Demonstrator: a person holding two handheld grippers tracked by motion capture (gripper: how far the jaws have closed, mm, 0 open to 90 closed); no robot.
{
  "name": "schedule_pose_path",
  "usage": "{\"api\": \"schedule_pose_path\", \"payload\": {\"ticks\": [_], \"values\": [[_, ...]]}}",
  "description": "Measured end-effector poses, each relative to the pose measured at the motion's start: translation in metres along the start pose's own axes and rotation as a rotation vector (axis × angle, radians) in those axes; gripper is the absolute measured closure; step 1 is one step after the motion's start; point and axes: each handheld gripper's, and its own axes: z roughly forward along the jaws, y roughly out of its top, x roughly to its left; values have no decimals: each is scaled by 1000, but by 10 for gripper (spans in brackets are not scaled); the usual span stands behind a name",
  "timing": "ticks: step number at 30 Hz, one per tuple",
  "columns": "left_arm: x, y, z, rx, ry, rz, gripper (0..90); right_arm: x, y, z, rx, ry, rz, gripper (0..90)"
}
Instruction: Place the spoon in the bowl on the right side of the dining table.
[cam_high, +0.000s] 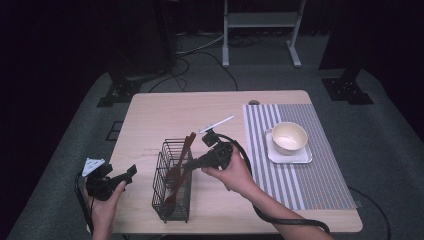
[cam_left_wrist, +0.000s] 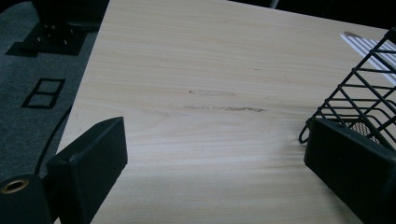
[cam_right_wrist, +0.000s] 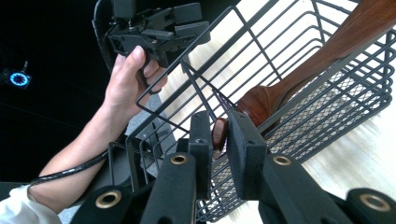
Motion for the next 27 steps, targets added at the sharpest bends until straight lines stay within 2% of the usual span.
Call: {"api": "schedule_pose_path", "payload": {"ticks": [10, 27], "values": [[-1, 0, 0, 3, 2, 2, 49, -1, -1, -5, -25, 44, 25, 807], [-1, 0, 0, 5, 4, 5, 49, 2, 1, -25, -67, 41, 22, 830]]}}
